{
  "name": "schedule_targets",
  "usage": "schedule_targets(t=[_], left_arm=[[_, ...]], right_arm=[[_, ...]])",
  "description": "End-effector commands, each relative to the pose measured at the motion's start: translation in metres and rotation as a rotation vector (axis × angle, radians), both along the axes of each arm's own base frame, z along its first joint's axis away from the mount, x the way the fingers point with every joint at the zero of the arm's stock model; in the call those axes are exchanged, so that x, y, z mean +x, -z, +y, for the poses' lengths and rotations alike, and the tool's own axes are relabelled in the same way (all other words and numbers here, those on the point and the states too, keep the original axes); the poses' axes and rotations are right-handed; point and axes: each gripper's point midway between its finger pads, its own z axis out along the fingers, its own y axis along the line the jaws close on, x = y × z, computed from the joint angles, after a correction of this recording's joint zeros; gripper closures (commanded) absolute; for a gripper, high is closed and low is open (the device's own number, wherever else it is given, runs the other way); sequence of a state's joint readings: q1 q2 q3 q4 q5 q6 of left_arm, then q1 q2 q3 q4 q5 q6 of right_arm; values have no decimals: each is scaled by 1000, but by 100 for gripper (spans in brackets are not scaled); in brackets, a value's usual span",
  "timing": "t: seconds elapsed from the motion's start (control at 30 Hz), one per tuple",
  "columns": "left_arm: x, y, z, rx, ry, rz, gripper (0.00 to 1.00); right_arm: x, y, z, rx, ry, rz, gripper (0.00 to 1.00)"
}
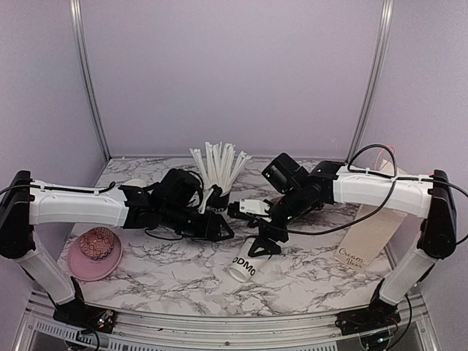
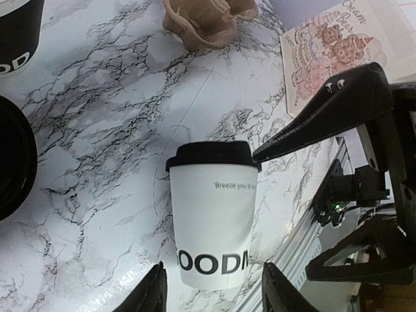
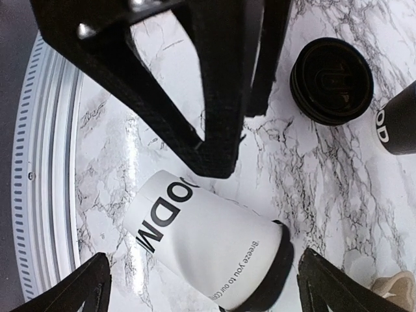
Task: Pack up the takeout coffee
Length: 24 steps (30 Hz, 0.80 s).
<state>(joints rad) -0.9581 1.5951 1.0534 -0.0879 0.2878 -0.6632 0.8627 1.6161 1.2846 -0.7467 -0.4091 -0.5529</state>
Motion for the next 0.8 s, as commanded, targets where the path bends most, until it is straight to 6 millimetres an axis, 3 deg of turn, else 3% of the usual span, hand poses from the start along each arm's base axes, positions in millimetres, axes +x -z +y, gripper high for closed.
schedule_targets(t=[0.0,0.03,0.1,0.4,0.5,0.77], left_arm=[[-16,-4,1,20,65,-49,39],[-18,-3,1,51,69,-82,22],[-22,-1,-2,104,70,-140,12],[-3,42,-21,311,29,-203,9],[-1,53,-32,329,49,-190,1],[-12,79,-63,331,146,-117,2]], right_arm=[[1,-7,-7,19,10,-26,3],[3,-8,-11,23,20,-25,3],[11,-14,-19,47,52,-13,3],[57,-43,-56,136,220,-12,3],[65,-43,-64,134,265,-34,3],[75,-39,-74,137,329,-50,3]])
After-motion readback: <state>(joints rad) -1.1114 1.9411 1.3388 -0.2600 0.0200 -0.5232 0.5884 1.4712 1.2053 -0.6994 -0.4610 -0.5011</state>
